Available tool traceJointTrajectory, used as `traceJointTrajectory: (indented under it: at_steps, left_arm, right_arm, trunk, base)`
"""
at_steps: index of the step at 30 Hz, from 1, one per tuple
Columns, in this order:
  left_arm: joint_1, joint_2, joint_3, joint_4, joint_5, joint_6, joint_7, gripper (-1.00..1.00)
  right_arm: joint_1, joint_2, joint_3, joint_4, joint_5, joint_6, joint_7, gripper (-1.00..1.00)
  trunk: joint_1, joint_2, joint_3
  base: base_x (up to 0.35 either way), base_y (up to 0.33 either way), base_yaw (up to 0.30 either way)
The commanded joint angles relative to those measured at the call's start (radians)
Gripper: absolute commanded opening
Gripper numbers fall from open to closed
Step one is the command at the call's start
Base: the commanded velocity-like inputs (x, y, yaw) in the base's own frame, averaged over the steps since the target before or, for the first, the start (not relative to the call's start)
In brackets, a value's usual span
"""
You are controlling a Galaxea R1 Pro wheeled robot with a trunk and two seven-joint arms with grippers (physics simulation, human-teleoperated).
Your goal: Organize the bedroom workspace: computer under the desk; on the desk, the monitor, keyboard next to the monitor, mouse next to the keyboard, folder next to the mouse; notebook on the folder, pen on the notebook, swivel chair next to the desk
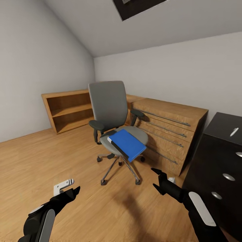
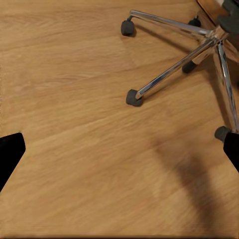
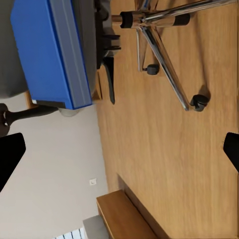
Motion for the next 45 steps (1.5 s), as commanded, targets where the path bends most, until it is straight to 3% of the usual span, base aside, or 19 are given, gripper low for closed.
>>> traceJointTrajectory:
  at_steps: [1,6,18,24,30,35,45]
  left_arm:
    - [-0.001,-0.001,0.001,-0.001,0.011,0.005,0.008,1.0]
    - [-0.001,-0.001,0.001,-0.001,0.011,0.006,0.008,1.0]
    - [-0.001,0.0,0.002,-0.001,0.01,0.006,0.007,1.0]
    - [-0.001,0.001,0.002,-0.001,0.009,0.005,0.006,1.0]
    - [-0.001,0.001,0.002,-0.001,0.009,0.003,0.006,1.0]
    - [-0.001,0.001,0.002,-0.001,0.008,-0.001,0.006,1.0]
    - [-0.001,0.001,0.002,0.0,0.008,0.003,0.006,1.0]
  right_arm:
    - [-0.001,0.0,-0.001,-0.001,-0.011,0.003,-0.009,1.0]
    - [-0.001,-0.001,-0.003,-0.002,-0.012,0.003,-0.009,1.0]
    - [-0.001,0.0,0.002,-0.004,-0.011,0.004,-0.003,1.0]
    - [-0.001,-0.002,0.003,-0.002,0.012,0.007,0.109,1.0]
    - [0.0,-0.001,0.002,0.002,0.095,0.009,0.221,1.0]
    - [0.0,-0.001,0.002,0.024,0.133,0.009,0.293,1.0]
    - [-0.001,-0.001,0.003,0.068,0.147,0.009,0.326,1.0]
  trunk:
    - [0.0,-0.001,-0.005]
    - [0.002,-0.002,-0.024]
    - [0.002,-0.002,-0.024]
    - [0.002,-0.002,-0.024]
    - [0.002,-0.002,-0.024]
    - [0.002,-0.002,-0.024]
    - [0.002,-0.002,-0.024]
  base:
    - [0.0,0.0,0.0]
    - [0.0,0.0,0.0]
    - [0.0,0.0,0.0]
    - [0.0,0.0,0.0]
    - [0.056,0.0,0.0]
    - [0.218,0.0,0.0]
    - [0.201,0.0,0.0]
